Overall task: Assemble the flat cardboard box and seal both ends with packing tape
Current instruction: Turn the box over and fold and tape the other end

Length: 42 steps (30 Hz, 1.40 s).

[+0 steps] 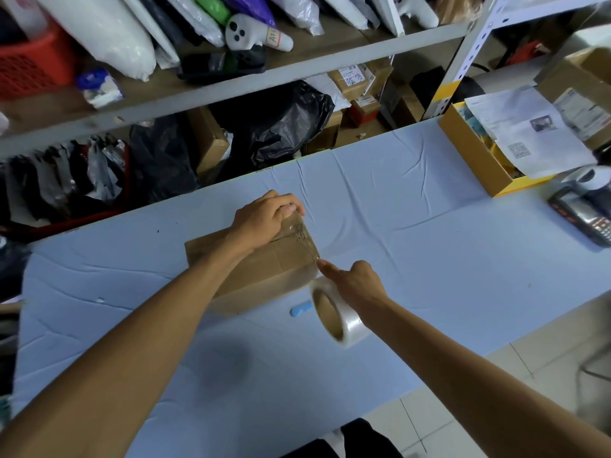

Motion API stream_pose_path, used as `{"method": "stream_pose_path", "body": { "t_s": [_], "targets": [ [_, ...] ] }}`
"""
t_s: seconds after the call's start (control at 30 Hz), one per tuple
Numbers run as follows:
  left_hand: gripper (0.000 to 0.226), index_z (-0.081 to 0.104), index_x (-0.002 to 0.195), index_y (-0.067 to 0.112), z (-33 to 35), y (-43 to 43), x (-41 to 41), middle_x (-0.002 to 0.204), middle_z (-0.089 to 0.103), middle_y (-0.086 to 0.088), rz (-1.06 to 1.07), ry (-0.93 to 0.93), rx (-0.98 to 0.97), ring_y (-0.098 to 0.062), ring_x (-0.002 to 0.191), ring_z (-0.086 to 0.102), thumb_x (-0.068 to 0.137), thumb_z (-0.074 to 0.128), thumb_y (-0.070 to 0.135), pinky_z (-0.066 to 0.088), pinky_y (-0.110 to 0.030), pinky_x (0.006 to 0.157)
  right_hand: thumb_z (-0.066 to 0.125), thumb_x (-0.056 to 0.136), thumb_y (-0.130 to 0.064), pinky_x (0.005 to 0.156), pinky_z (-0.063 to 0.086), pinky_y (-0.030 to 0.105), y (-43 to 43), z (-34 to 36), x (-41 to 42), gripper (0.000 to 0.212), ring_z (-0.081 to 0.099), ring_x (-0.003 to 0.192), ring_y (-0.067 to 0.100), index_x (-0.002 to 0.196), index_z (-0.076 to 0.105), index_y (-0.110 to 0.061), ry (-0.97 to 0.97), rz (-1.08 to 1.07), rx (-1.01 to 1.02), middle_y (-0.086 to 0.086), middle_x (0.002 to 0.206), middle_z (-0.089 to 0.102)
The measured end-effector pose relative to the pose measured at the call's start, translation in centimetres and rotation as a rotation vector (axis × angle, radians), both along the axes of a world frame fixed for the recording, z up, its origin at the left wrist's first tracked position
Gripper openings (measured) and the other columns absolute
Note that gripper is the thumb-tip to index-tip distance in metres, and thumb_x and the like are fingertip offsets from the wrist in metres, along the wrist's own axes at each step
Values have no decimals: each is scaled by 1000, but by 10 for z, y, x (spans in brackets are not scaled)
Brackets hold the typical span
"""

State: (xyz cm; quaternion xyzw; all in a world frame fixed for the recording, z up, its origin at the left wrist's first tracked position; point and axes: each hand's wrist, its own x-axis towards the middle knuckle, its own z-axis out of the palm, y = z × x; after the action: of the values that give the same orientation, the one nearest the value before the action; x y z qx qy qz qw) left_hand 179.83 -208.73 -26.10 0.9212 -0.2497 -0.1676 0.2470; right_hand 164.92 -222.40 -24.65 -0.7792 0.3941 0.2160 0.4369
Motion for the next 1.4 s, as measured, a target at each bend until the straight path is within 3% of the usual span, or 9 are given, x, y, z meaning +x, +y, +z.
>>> {"method": "stream_pose_path", "body": {
  "t_s": [0.2, 0.4, 0.47, 0.63, 0.77, 0.9, 1.07, 1.27, 1.4],
  "targets": [
    [31, 58, 89, 40, 3, 0, 4, 108, 57, 10, -4, 124, -26, -13, 95, 55, 79, 53, 68, 38, -33, 76, 54, 83, -63, 63, 37, 32, 2, -2, -2, 52, 45, 66, 19, 72, 40, -15, -22, -4, -12, 0, 73, 45],
    [22, 56, 91, 37, 2, -3, -6, 104, 53, 10, -24, 40, -49, -10, 96, 54, 87, 52, 58, 37, -30, 75, 57, 82, -62, 59, 35, 30, 1, -4, -3, 51, 45, 64, 15, 73, 41, -14, -19, -44, 104, 2, 74, 47],
    [12, 59, 93, 36, 3, -6, -8, 103, 50, 9, -54, 10, -103, -11, 100, 47, 90, 56, 47, 39, -30, 77, 55, 82, -65, 62, 35, 30, 2, -8, -3, 53, 44, 64, 15, 74, 41, -15, -9, -19, 79, 1, 74, 46],
    [2, 68, 87, 14, 2, -17, -13, 104, 49, 5, -121, -120, -188, -15, 102, 34, 87, 66, 16, 41, -29, 83, 52, 80, -70, 63, 36, 31, 1, -13, 1, 55, 43, 64, 15, 75, 42, -16, -4, 7, 26, 0, 75, 46],
    [7, 68, 86, 23, 11, -6, -5, 92, 52, 14, -204, 18, -171, -16, 103, 38, 89, 63, 25, 36, -29, 88, 53, 79, -69, 64, 37, 31, -1, -15, 0, 55, 44, 65, 15, 76, 42, -16, -14, 18, 14, -1, 76, 47],
    [3, 64, 89, 32, 17, -1, 2, 102, 52, 8, -293, 89, -72, -14, 108, 37, 90, 62, 30, 31, -27, 91, 51, 79, -70, 67, 39, 32, -1, -16, 2, 54, 46, 68, 16, 77, 43, -17, -22, 25, 3, 0, 77, 49],
    [21, 68, 89, 29, 12, -7, -6, 103, 52, 7, -250, 146, -30, -12, 107, 30, 97, 48, 26, 28, -30, 100, 53, 78, -70, 66, 37, 32, -3, -15, 6, 55, 47, 69, 18, 75, 42, -16, -29, 43, -16, -1, 75, 47],
    [19, 73, 96, 22, 20, -8, -7, 103, 53, 11, -277, 9, -76, -6, 108, 36, 95, 54, 22, 38, -30, 98, 54, 77, -70, 68, 39, 34, -2, -17, 10, 57, 50, 75, 21, 83, 47, -14, -64, 23, -29, 1, 80, 50],
    [24, 68, 103, 30, 33, 2, -11, 105, 55, 16, -366, 172, -82, -2, 101, 51, 82, 70, 41, 47, -25, 93, 55, 76, -71, 63, 37, 33, -4, -17, 13, 58, 48, 70, 21, 77, 45, -14, -69, 34, -49, 1, 76, 49]
  ]
}}
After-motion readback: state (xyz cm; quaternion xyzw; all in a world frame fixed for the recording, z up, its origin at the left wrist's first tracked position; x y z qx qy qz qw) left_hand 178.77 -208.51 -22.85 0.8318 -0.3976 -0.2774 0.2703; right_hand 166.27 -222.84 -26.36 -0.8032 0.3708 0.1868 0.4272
